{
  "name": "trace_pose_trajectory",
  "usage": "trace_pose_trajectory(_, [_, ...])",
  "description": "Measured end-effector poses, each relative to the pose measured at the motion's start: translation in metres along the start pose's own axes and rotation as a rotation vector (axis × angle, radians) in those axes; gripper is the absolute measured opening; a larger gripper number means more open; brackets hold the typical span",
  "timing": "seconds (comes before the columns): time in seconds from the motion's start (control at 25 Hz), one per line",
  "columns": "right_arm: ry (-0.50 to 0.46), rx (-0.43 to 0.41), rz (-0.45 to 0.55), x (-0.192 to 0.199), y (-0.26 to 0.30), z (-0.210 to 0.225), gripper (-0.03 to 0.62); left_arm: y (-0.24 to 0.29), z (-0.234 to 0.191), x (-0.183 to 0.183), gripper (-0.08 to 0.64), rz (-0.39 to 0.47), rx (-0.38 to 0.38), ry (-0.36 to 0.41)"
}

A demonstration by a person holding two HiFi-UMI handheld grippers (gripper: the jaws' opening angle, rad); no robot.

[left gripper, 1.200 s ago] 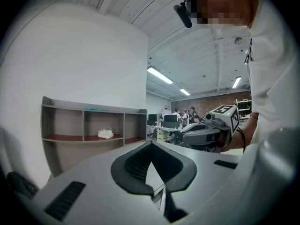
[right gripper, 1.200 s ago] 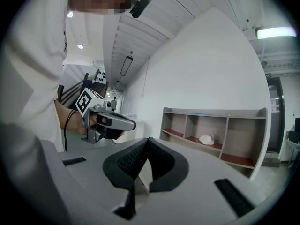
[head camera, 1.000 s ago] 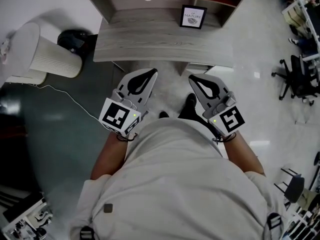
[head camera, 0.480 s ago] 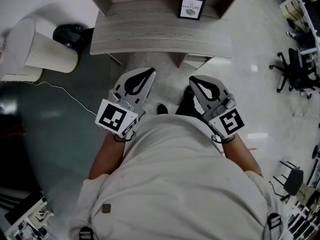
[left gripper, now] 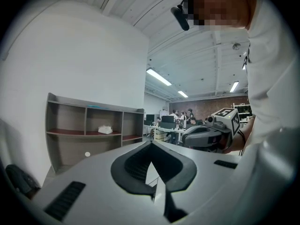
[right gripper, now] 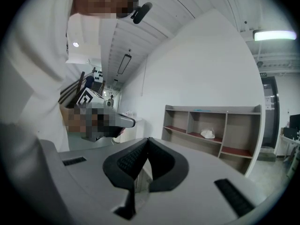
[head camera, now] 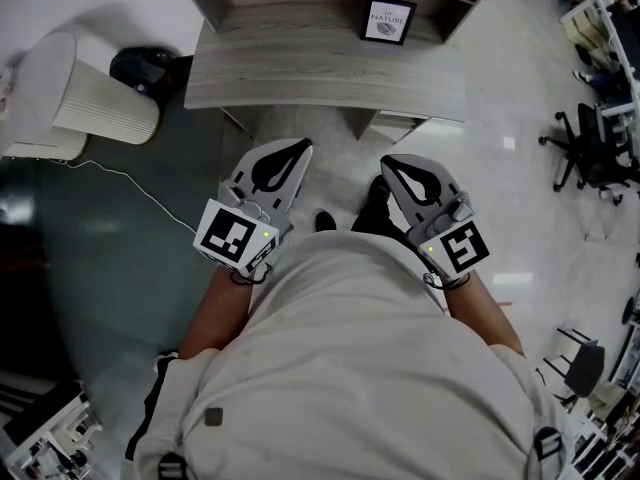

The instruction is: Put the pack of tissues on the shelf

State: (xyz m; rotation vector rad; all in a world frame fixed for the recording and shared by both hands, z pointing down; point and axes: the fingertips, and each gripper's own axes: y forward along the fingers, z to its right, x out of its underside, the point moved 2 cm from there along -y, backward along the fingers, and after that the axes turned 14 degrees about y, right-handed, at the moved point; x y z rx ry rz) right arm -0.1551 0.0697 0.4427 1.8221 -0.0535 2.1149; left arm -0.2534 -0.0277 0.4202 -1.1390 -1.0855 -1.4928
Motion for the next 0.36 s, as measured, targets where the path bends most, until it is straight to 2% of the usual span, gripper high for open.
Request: trace_pose_trajectory(0.36, [-0.008, -0.007, -0.006, -0.0026, 0.0053, 0.0024, 0.018, 0.0045, -0.004, 0.0011, 0.014, -0.005, 0.001, -0.007])
